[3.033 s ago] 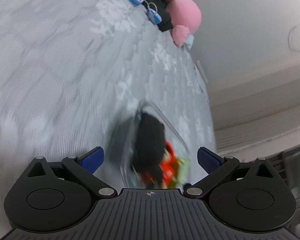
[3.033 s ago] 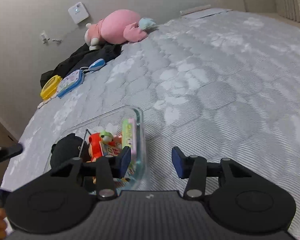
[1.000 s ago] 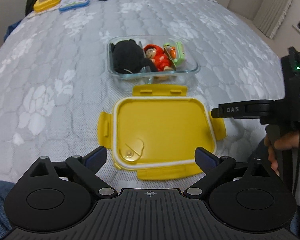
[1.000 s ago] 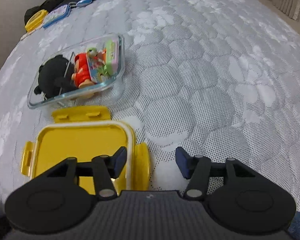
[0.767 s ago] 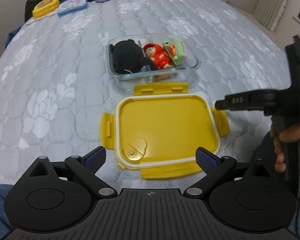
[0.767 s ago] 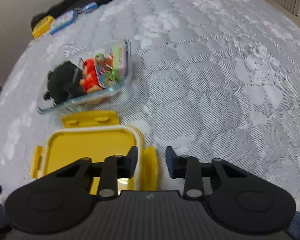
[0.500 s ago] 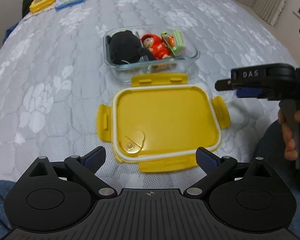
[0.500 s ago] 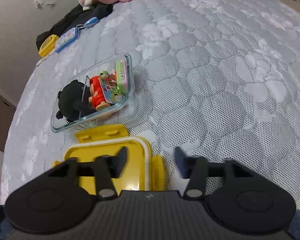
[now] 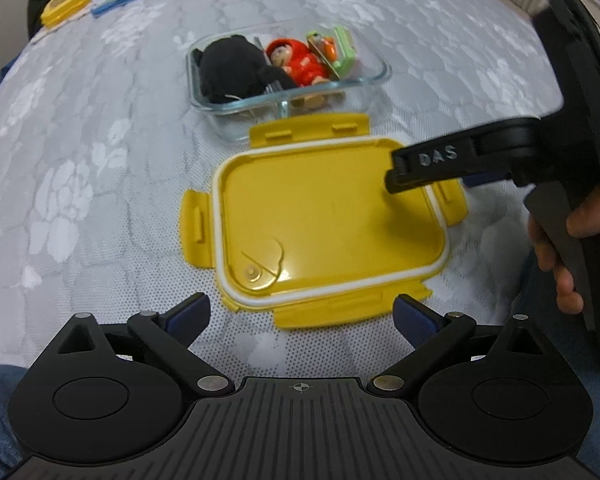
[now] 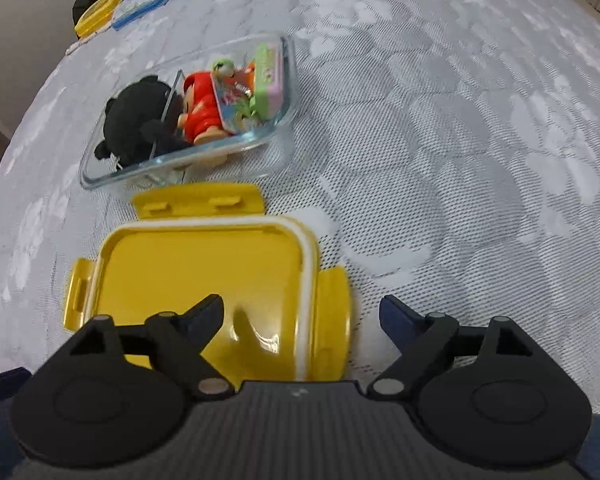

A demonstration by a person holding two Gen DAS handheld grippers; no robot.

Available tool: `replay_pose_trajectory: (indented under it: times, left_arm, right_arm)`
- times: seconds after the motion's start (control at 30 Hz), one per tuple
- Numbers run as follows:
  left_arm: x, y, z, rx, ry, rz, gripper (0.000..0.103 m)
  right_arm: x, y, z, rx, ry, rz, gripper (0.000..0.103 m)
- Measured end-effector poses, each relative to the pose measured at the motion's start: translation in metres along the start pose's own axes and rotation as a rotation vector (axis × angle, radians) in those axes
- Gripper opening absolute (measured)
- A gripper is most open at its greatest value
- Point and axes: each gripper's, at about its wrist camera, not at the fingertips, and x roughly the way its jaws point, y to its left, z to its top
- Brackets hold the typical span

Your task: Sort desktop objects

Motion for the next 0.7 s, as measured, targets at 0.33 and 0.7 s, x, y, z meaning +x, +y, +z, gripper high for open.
replay_pose_trajectory:
  times: [0.33, 0.7]
  left_arm:
    - [0.003, -0.007, -0.002, 0.055, 0.001, 0.037, 0.100]
    - [-0.002, -0.016, -0.003, 0.112, -0.033, 0.051, 0.101]
  right_arm:
    - [0.004, 0.001, -0.006, 0.013, -0.011, 0.041, 0.052]
    - [-0.020, -0.019, -0.005, 0.119, -0.104, 0.288, 0.016]
